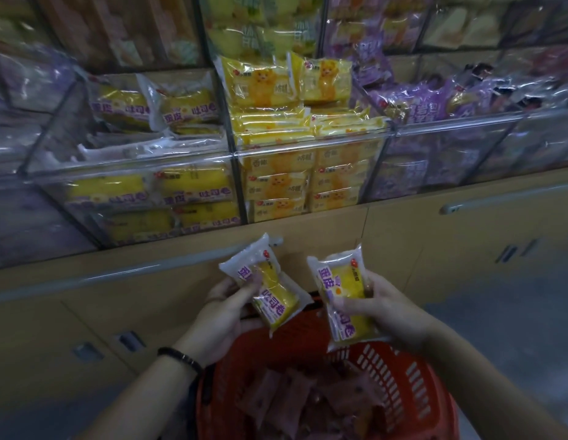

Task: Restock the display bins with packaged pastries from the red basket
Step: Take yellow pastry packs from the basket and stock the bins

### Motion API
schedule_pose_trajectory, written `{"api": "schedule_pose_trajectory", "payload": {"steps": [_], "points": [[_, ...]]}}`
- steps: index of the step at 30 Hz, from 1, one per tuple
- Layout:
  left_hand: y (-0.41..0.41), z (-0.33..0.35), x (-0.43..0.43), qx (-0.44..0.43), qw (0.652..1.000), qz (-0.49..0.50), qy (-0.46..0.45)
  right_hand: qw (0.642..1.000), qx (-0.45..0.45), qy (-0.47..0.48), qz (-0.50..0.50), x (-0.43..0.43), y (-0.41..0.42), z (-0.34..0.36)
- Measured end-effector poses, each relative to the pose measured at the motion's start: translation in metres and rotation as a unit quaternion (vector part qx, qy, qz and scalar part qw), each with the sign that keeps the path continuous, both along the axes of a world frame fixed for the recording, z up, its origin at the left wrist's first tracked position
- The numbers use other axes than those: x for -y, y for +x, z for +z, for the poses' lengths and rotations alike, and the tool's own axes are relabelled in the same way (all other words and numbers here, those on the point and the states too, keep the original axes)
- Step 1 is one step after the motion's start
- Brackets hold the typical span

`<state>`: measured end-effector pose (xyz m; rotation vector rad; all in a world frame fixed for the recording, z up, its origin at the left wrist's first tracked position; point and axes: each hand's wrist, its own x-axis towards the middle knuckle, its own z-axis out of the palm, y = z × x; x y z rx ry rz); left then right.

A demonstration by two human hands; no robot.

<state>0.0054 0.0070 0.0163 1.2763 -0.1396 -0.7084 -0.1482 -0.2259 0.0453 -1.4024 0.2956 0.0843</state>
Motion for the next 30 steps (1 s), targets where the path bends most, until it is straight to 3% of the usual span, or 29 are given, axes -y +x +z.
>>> {"api": "schedule_pose_trajectory", "payload": {"steps": [8, 12, 14, 17, 20, 23, 27, 30], "points": [[-0.018, 0.047, -0.024, 0.066, 0.997, -0.027, -0.026, 0.999, 0.034, 0.014, -0.007, -0.046, -0.005, 0.039], [-0.018, 0.082, -0.051, 0.103, 0.991, -0.012, -0.078, 0.996, 0.069, -0.038, -0.041, -0.063, -0.001, 0.074], [-0.013, 0.109, -0.069, 0.193, 0.979, 0.000, -0.060, 0.991, 0.099, -0.080, -0.039, -0.068, 0.002, 0.099], [0.004, 0.148, -0.092, 0.351, 0.936, -0.001, 0.018, 0.979, 0.147, -0.139, -0.015, -0.079, 0.008, 0.139], [0.023, 0.187, -0.105, 0.434, 0.898, 0.008, 0.070, 0.968, 0.184, -0.174, 0.005, -0.092, 0.023, 0.172], [0.046, 0.226, -0.114, 0.527, 0.837, 0.015, 0.148, 0.950, 0.219, -0.223, 0.001, -0.102, 0.047, 0.203], [0.097, 0.261, -0.119, 0.578, 0.794, 0.030, 0.185, 0.920, 0.259, -0.295, 0.003, -0.111, 0.093, 0.240], [0.140, 0.275, -0.123, 0.610, 0.761, 0.061, 0.212, 0.910, 0.240, -0.338, -0.010, -0.120, 0.142, 0.255]]}}
